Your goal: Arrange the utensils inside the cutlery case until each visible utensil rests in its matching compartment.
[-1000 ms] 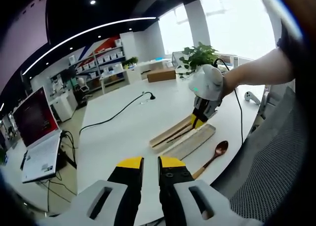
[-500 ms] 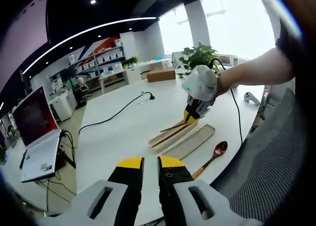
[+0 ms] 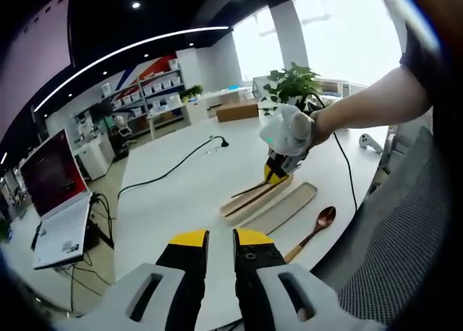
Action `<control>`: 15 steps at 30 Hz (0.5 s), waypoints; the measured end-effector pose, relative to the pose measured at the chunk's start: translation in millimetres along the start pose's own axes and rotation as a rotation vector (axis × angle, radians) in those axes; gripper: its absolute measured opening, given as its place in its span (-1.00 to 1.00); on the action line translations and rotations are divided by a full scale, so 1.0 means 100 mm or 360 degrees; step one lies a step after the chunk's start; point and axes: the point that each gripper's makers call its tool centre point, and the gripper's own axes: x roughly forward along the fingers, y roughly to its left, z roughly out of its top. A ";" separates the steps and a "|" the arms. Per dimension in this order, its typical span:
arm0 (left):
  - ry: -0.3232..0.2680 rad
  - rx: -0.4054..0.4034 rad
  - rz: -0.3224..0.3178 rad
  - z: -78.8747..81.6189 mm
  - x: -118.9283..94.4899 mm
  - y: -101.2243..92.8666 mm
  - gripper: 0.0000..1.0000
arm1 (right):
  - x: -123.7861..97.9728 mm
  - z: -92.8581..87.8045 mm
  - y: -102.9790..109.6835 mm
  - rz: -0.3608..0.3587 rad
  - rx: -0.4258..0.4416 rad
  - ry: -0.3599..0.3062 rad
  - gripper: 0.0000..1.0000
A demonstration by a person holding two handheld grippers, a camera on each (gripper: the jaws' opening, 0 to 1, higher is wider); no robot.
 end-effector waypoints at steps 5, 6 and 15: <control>0.0014 0.0005 0.0009 0.00 0.00 0.00 -0.74 | 0.06 0.04 0.02 0.0017 0.0012 -0.0016 -1.00; 0.0016 0.0000 0.0011 0.00 0.01 0.00 -0.74 | 0.09 0.03 0.02 0.0022 0.0002 -0.0012 -1.00; 0.0034 -0.0019 0.0012 -0.02 0.02 0.01 -0.74 | 0.16 0.00 -0.01 0.0031 0.0013 -0.0019 -1.00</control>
